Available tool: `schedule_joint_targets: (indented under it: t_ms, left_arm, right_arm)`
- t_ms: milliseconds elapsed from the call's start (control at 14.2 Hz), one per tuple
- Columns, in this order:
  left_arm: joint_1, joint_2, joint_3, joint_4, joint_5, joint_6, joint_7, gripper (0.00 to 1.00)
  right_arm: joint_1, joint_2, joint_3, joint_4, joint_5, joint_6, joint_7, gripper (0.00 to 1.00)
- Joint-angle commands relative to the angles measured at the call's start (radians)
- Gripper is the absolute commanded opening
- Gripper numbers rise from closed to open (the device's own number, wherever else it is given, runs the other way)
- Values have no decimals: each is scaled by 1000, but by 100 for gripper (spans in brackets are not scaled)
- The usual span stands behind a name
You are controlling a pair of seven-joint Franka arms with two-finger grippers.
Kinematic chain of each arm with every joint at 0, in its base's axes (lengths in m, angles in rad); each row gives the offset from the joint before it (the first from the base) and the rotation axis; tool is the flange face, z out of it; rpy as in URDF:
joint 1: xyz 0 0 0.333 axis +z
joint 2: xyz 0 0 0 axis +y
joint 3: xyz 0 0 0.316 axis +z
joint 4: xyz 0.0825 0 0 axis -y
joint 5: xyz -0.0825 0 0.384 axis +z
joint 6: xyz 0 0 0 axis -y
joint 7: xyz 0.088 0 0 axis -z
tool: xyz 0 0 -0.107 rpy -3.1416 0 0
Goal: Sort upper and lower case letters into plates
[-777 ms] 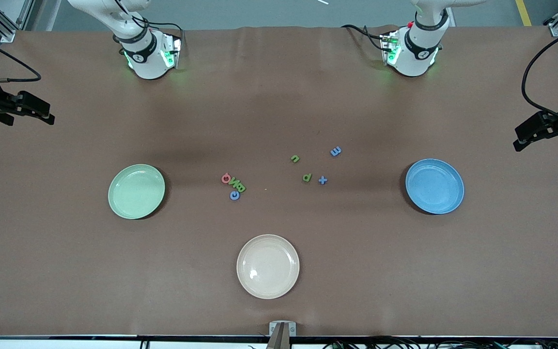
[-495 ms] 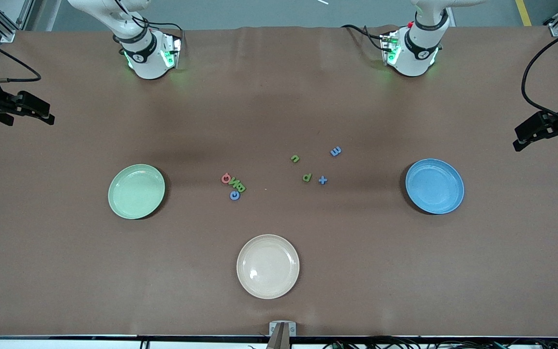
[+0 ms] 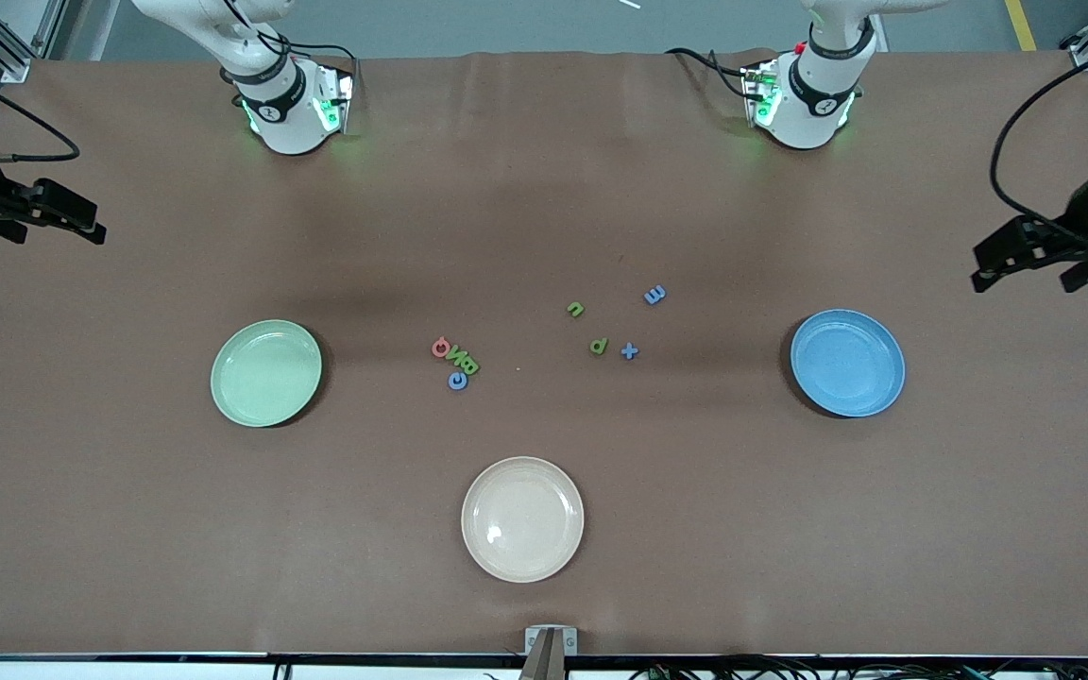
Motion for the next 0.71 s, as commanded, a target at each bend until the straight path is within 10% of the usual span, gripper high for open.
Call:
schedule_joint_targets:
  t_ms: [0, 424, 636]
  left_arm:
    - [1, 62, -25, 1, -2, -49, -7, 100]
    - [3, 86, -50, -59, -40, -86, -18, 99]
    - [4, 53, -178, -200, -71, -14, -350, 99]
  right_arm:
    - [-1, -30, 3, -25, -13, 19, -12, 100]
    - [-1, -28, 3, -26, -14, 21, -21, 100]
    - [-1, -27, 3, -26, -14, 22, -21, 100]
